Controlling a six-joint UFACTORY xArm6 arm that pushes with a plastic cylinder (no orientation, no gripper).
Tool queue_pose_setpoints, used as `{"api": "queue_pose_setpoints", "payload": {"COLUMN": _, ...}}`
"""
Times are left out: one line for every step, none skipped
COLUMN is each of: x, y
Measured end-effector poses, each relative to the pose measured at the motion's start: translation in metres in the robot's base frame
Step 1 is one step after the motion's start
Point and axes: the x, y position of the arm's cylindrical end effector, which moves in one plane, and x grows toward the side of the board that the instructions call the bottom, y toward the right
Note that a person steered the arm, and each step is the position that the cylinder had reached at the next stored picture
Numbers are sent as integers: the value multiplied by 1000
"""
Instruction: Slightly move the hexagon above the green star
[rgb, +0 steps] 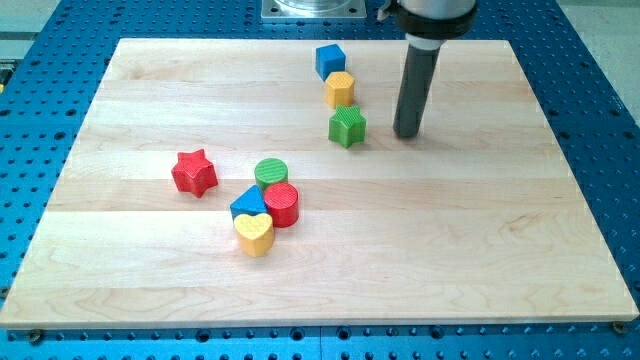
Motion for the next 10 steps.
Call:
{"api": "queue_pose_setpoints", "payload": {"x": -50, "y": 10}}
{"api": "queue_pose_setpoints", "payload": {"x": -78, "y": 0}}
{"api": "queue_pose_setpoints", "payload": {"x": -97, "y": -9}}
{"api": "queue_pose_setpoints", "payload": {"x": -95, "y": -25}}
{"api": "queue_pose_setpoints", "payload": {"x": -88, "y": -36}}
{"api": "queue_pose_setpoints", "payload": {"x": -80, "y": -45}}
{"api": "queue_pose_setpoints", "payload": {"x": -73, "y": -50}}
{"api": "queue_pose_setpoints", "payload": {"x": -64, "y": -58}}
{"api": "queue_pose_setpoints", "payload": {"x": -62, "y": -68}}
{"api": "queue_pose_setpoints", "payload": {"x": -62, "y": -69}}
